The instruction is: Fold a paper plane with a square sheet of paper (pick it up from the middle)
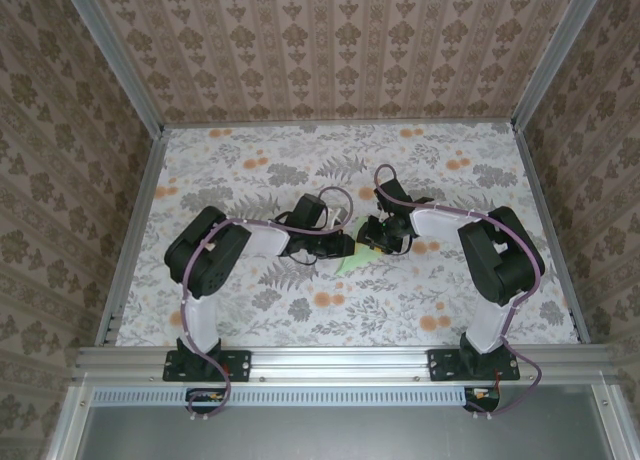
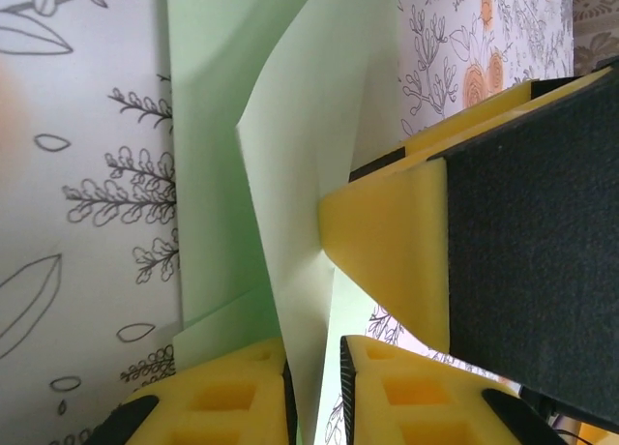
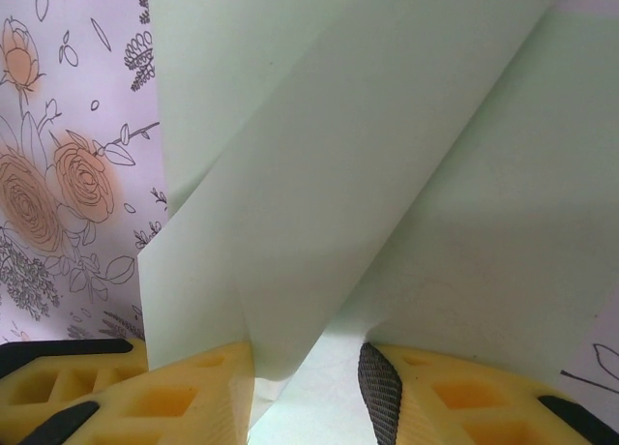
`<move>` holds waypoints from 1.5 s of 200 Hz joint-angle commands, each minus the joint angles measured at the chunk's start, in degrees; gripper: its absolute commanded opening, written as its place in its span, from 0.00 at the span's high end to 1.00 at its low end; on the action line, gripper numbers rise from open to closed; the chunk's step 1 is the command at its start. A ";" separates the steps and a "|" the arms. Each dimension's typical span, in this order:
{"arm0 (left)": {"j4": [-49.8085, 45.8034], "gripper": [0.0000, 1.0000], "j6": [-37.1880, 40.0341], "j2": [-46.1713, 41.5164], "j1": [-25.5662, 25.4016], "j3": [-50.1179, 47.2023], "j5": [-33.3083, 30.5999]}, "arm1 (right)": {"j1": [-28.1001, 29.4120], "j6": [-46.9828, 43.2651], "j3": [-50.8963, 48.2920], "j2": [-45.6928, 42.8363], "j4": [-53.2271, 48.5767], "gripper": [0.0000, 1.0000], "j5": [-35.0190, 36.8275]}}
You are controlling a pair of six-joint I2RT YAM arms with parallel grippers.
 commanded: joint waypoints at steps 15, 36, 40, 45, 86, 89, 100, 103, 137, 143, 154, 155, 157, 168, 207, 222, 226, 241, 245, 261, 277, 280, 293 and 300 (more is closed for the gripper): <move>1.48 0.83 -0.23 1.67 -0.23 1.59 2.52 | -0.80 0.86 -3.40 3.47 -4.33 0.60 4.74; 2.35 0.85 0.06 2.03 -0.19 1.69 3.72 | -0.81 0.78 -3.36 3.48 -4.35 0.60 4.68; 2.62 0.85 0.00 2.10 -0.24 1.70 4.10 | -0.81 0.82 -3.42 3.49 -4.35 0.60 4.68; 2.76 0.85 0.05 2.12 -0.24 1.68 4.15 | -0.81 0.75 -3.42 3.43 -4.37 0.60 4.71; 1.73 0.82 0.96 1.69 0.00 1.61 3.24 | -0.82 0.77 -3.34 3.80 -4.53 0.60 4.74; 1.57 0.81 0.98 1.54 0.06 1.53 2.99 | -0.87 0.77 -3.30 3.77 -4.53 0.60 4.80; 1.14 0.78 1.13 0.70 0.35 1.08 2.57 | -0.87 0.77 -3.30 3.85 -4.74 0.60 4.91; 1.01 0.78 1.22 0.38 0.51 0.86 2.37 | -0.85 0.71 -3.25 3.87 -4.75 0.60 4.99; -0.32 0.72 1.65 -4.77 2.53 -2.25 0.65 | -0.84 1.01 -2.84 4.41 -5.88 0.60 6.12; -0.42 0.72 1.65 -5.43 2.72 -2.82 0.40 | -0.89 1.08 -2.75 4.49 -6.08 0.60 6.22; -0.39 0.72 1.56 -6.50 2.99 -3.64 -0.09 | -0.87 1.28 -2.56 4.86 -6.36 0.60 6.48; -0.35 0.72 1.57 -6.54 2.99 -3.76 -0.17 | -0.88 1.29 -2.56 4.88 -6.41 0.60 6.53; -0.39 0.72 1.54 -6.68 3.00 -3.85 -0.29 | -0.89 1.25 -2.52 4.88 -6.45 0.60 6.57; 0.19 0.72 1.18 -7.30 2.96 -4.52 -0.40 | -0.85 1.49 -2.44 5.10 -6.71 0.60 6.67; 3.56 0.74 0.64 -8.45 1.84 -5.17 1.15 | -0.84 1.96 -2.03 5.77 -7.54 0.57 7.11; 4.03 0.74 1.19 -8.61 0.93 -4.86 1.67 | -0.85 2.17 -1.78 6.11 -7.94 0.55 7.17; 4.11 0.74 1.29 -8.56 0.70 -4.79 1.83 | -0.91 2.19 -1.69 6.20 -8.11 0.55 7.17; 4.03 0.74 1.50 -8.26 -0.01 -4.47 2.00 | -0.98 2.50 -1.45 6.49 -8.39 0.54 7.37; 4.00 0.74 1.48 -8.06 -0.14 -4.41 2.03 | -1.06 2.53 -1.49 6.57 -8.47 0.54 7.37; 4.16 0.76 1.19 -7.18 -0.59 -4.21 2.39 | -1.18 3.05 -1.36 6.84 -8.70 0.53 7.44; 4.02 0.76 1.14 -6.47 -0.94 -3.90 2.40 | -1.33 3.38 -1.32 7.01 -9.05 0.53 7.68; 3.88 0.76 1.22 -6.35 -1.02 -3.78 2.41 | -1.39 3.45 -1.33 7.04 -9.09 0.53 7.67; 2.55 0.77 1.62 -5.85 -0.98 -3.30 1.78 | -1.51 3.75 -1.32 7.14 -9.35 0.53 7.81; 1.50 0.77 1.90 -5.66 -1.01 -3.02 0.98 | -1.57 3.85 -1.32 7.15 -9.41 0.53 7.77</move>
